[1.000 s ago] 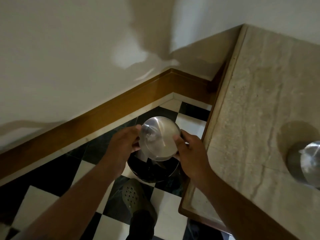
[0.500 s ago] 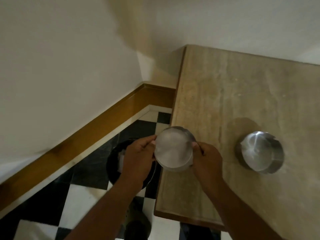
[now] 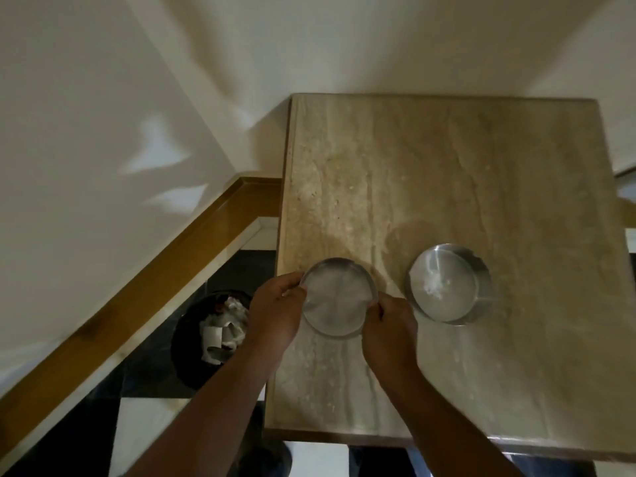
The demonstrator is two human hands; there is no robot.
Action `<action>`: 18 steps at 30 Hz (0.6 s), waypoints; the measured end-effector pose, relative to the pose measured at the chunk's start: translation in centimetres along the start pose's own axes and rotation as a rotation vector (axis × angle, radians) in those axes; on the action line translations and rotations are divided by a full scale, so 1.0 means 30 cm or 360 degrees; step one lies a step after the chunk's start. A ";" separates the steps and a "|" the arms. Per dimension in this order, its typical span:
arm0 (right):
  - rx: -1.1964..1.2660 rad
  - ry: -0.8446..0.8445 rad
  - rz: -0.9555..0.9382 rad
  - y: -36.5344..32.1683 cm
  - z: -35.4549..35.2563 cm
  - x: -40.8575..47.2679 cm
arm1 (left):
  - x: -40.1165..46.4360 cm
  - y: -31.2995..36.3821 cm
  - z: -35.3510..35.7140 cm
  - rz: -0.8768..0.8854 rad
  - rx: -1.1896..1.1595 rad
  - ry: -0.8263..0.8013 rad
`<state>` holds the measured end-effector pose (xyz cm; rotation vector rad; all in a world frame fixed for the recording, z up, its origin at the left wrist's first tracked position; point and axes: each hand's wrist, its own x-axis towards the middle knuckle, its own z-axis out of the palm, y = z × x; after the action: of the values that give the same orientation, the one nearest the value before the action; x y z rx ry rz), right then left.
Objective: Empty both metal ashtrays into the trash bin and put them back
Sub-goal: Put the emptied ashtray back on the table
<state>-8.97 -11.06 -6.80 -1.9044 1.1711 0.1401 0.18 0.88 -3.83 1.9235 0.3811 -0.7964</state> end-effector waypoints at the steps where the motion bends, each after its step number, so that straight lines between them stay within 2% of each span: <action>1: 0.0003 -0.0003 0.0007 0.002 -0.001 0.001 | 0.001 0.000 0.007 0.0009 -0.0007 0.0018; 5: 0.0027 -0.0035 0.0027 -0.006 0.000 -0.008 | -0.007 0.006 -0.001 0.0075 0.0018 0.0009; 8: 0.0044 -0.0067 -0.0002 -0.032 -0.023 -0.033 | -0.048 0.042 0.011 0.0229 0.0174 0.0023; 11: 0.0115 0.0020 0.0029 -0.071 -0.098 -0.030 | -0.073 0.088 0.073 0.0516 0.0359 0.0287; 13: 0.0098 0.0075 0.0021 -0.091 -0.169 0.001 | -0.088 0.123 0.131 0.0595 0.0492 0.0366; 16: 0.0069 0.0258 -0.0137 -0.109 -0.324 0.068 | -0.128 0.194 0.259 0.0639 0.0524 0.0249; 18: 0.0022 0.0341 -0.0193 -0.101 -0.390 0.113 | -0.148 0.224 0.318 0.0517 0.0408 0.0089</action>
<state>-8.57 -21.22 0.55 -2.0095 1.1881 -0.1412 -2.73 -10.34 0.79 2.1771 -0.0057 -0.5988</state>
